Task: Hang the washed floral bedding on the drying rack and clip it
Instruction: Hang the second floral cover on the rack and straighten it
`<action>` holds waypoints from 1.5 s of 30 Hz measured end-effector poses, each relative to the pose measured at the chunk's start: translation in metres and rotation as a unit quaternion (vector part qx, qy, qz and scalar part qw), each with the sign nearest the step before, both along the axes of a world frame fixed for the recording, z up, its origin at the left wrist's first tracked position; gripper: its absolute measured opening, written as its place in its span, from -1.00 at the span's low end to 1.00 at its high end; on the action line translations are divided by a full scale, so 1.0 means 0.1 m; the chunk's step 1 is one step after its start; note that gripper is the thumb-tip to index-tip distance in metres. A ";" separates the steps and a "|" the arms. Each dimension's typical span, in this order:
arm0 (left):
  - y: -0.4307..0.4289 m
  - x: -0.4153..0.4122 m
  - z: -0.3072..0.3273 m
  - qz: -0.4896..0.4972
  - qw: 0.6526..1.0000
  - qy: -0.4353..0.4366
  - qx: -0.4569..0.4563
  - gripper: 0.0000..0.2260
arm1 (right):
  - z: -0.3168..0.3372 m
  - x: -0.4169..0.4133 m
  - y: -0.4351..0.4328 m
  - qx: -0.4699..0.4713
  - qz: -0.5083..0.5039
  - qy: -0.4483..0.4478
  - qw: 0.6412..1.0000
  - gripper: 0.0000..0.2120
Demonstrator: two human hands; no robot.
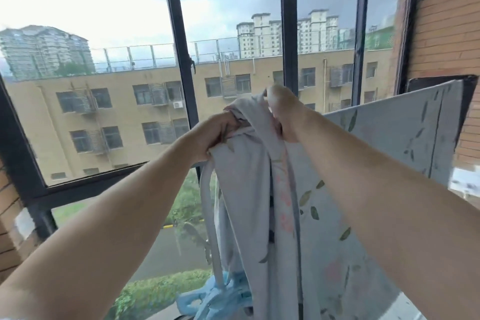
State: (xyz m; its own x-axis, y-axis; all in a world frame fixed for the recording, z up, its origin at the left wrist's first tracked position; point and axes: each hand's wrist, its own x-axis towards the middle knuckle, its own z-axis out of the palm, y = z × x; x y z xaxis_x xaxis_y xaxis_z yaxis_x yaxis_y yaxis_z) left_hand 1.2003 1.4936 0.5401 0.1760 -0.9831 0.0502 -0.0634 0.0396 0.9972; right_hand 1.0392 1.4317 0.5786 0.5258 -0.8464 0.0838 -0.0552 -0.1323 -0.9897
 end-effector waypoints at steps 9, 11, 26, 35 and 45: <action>-0.10 0.16 0.09 -0.075 0.995 -0.057 0.041 -0.75 | 0.04 -0.05 0.13 -0.043 0.177 0.198 0.963 -0.68; -0.11 0.23 0.12 -0.089 0.992 -0.069 0.050 -0.72 | 0.03 -0.01 0.12 -0.027 0.164 0.181 0.969 -0.64; 0.01 0.86 0.25 -0.353 0.930 -0.096 0.041 -0.31 | 0.01 0.17 0.65 0.032 0.056 0.136 0.989 -0.61; 0.18 0.92 0.18 -0.433 0.898 -0.074 0.011 -0.50 | -0.07 0.24 1.09 0.013 0.000 0.079 0.997 -0.69; 0.30 0.99 0.06 -0.436 0.896 -0.080 -0.018 -0.79 | -0.16 0.28 1.41 0.045 -0.109 0.111 0.987 -0.76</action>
